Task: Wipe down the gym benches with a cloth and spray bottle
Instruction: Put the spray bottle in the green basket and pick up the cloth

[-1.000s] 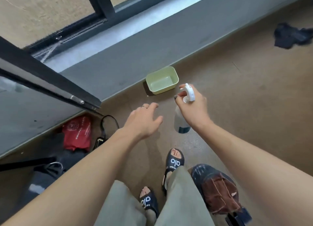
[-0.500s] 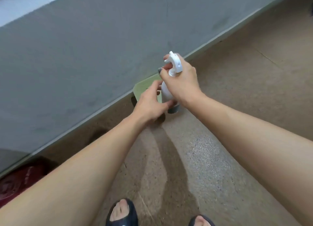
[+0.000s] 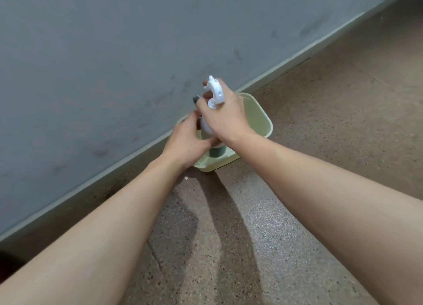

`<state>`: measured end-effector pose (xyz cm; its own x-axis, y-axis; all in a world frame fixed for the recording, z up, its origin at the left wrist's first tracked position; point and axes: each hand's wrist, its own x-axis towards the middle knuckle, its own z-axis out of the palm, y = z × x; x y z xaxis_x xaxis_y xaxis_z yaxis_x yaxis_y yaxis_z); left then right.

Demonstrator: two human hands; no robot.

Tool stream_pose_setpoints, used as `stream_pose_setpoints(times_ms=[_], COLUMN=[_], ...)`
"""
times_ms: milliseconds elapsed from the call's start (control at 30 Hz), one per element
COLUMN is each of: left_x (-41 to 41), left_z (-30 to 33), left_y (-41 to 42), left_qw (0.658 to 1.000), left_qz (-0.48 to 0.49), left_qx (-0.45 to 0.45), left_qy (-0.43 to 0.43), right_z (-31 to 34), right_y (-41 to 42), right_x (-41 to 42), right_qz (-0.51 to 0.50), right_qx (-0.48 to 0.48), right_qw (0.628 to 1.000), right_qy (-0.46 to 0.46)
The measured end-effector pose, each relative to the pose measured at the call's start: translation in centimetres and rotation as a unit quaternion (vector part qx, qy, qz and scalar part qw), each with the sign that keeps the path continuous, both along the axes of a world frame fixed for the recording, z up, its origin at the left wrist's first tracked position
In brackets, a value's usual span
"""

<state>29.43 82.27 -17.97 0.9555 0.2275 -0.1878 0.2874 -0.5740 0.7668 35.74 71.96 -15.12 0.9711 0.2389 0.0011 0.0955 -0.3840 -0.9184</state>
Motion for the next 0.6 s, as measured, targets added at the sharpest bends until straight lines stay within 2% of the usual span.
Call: stream_pose_setpoints(times_ms=[233, 433, 600], left_x=[-1.2, -2.2, -2.5], left_z=[-3.2, -2.9, -1.6], left_y=[1.9, 2.2, 2.2], left_qw=[0.984, 0.976, 0.965], left_qz=[-0.043, -0.044, -0.065], left_qx=[0.139, 0.175, 0.235], left_qy=[0.102, 0.12, 0.098], right_z=[-5.4, -5.1, -3.9], right_y=[1.1, 0.0, -4.9], right_x=[-2.4, -1.7, -2.9], right_qz=[0.06, 0.113, 0.207], right_qx=[-0.059, -0.16, -0.275], right_qw=[0.994, 0.977, 0.937], right_qy=[0.071, 0.078, 0.064])
